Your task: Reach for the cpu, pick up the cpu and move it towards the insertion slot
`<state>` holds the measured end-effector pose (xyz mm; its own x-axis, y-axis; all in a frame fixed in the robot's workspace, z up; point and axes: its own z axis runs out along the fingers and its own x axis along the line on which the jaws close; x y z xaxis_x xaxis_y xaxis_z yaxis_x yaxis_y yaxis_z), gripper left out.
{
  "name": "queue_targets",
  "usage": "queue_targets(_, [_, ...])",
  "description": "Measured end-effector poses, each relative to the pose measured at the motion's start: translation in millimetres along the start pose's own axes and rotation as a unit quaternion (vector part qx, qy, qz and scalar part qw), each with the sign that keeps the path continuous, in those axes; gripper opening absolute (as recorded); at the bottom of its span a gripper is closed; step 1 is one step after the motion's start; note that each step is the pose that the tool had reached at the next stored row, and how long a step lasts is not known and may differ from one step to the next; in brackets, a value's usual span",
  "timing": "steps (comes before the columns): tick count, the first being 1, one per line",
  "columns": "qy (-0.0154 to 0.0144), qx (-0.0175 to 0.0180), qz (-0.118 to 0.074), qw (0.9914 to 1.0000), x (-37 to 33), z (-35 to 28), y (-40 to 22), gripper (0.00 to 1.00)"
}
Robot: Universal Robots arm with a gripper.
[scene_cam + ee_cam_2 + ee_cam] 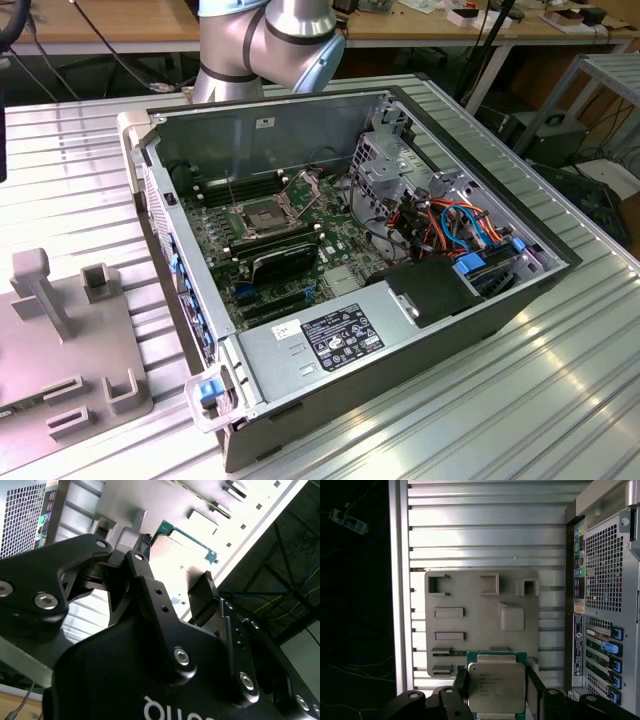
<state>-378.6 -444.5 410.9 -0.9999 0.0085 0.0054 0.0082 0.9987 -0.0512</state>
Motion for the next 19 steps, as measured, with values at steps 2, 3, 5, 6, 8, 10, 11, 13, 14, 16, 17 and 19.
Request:
queue_targets(2, [0.0000,0.0000,0.000,1.00000,-2.0,0.0,0.0,0.55])
queue_targets(3, [0.0000,0.0000,0.000,1.00000,-3.1,0.0,0.0,0.55])
queue_targets(5, [0.0000,0.0000,0.000,1.00000,-5.1,0.0,0.0,0.55])
queue_targets(6, [0.0000,0.0000,0.000,1.00000,-6.0,0.1,0.0,0.55])
queue_targets(8, [0.0000,0.0000,0.000,1.00000,-7.6,0.0,0.1,0.55])
queue_targets(10, [0.0000,0.0000,0.000,1.00000,-11.1,0.0,0.1,0.55])
queue_targets(11, [0.0000,0.0000,0.000,1.00000,-12.1,0.0,0.1,0.55])
queue_targets(13, [0.0000,0.0000,0.000,1.00000,-14.7,0.0,0.1,0.55])
queue_targets(14, [0.0000,0.0000,0.000,1.00000,-15.6,0.0,0.1,0.55])
queue_targets(16, [0.0000,0.0000,0.000,1.00000,-17.4,0.0,0.1,0.55])
queue_targets(17, [0.0000,0.0000,0.000,1.00000,-18.4,0.0,0.1,0.55])
queue_targets(19, [0.0000,0.0000,0.000,1.00000,-20.4,0.0,0.2,0.55])
